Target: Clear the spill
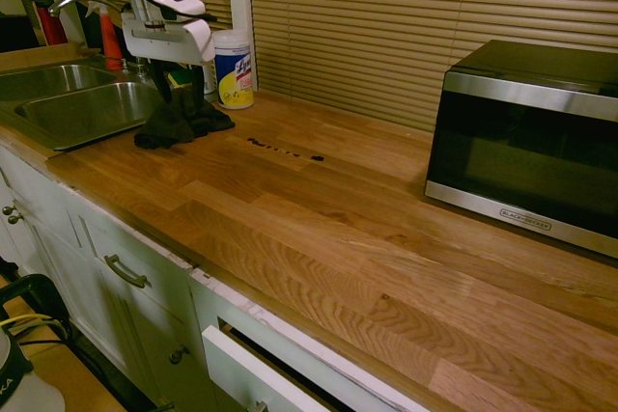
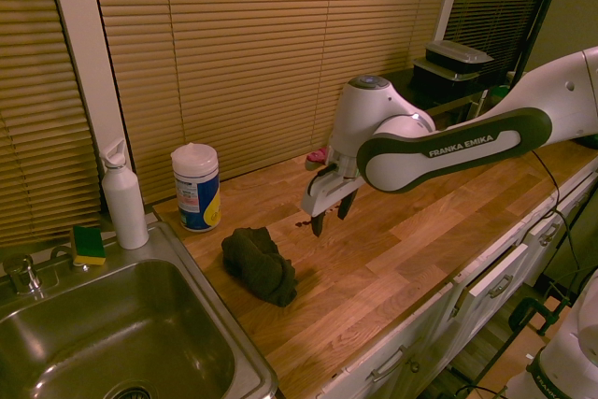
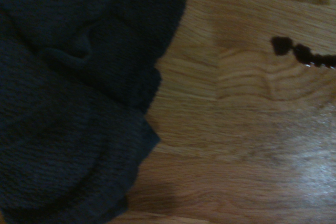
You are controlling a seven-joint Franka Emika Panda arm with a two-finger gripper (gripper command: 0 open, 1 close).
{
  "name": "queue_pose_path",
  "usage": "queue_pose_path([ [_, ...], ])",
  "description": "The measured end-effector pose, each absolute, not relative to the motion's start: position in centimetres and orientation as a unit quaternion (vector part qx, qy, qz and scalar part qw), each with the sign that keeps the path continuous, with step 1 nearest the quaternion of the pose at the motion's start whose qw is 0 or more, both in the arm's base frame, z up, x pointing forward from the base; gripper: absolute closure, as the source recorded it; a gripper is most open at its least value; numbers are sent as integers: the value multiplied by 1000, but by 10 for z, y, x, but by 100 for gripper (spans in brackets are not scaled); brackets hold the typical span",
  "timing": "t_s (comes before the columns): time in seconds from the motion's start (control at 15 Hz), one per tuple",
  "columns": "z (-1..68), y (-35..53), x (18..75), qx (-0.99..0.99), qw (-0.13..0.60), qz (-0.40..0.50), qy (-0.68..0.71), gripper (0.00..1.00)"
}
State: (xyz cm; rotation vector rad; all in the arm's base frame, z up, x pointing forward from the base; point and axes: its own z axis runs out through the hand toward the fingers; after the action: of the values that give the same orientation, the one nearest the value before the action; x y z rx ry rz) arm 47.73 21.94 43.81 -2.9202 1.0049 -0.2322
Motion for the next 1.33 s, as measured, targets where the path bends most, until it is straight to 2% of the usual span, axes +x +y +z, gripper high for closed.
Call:
queue_pose_path([
  [0.73,430,348,507,-943,46,-97,315,0],
  [1.33,367,365,554,-912,27,-133,387,0],
])
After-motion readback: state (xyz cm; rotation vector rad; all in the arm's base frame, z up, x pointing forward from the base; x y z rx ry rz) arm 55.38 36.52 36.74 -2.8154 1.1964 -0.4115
